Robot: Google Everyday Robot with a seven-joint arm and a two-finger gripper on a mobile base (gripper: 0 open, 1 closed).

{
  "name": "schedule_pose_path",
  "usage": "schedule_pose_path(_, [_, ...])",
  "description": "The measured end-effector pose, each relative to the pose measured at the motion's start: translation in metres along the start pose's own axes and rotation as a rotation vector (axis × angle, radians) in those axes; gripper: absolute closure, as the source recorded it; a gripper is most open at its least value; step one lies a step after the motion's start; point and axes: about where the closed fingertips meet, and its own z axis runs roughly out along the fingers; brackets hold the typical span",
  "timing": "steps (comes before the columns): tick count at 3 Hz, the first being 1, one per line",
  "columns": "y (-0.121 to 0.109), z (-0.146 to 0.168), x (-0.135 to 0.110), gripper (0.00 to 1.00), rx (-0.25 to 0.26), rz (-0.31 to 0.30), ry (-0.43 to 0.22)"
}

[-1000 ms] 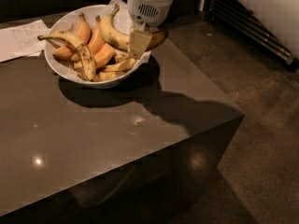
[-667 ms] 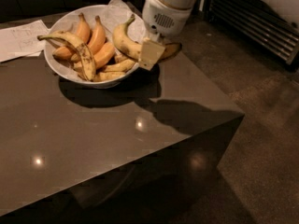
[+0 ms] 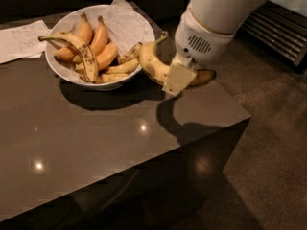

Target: Pick banana from white bowl

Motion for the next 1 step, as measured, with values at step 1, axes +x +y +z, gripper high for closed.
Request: schedule_pose_path(1, [0.0206,-0.0152,0.0228,1.0,0.033,0.057,0.038])
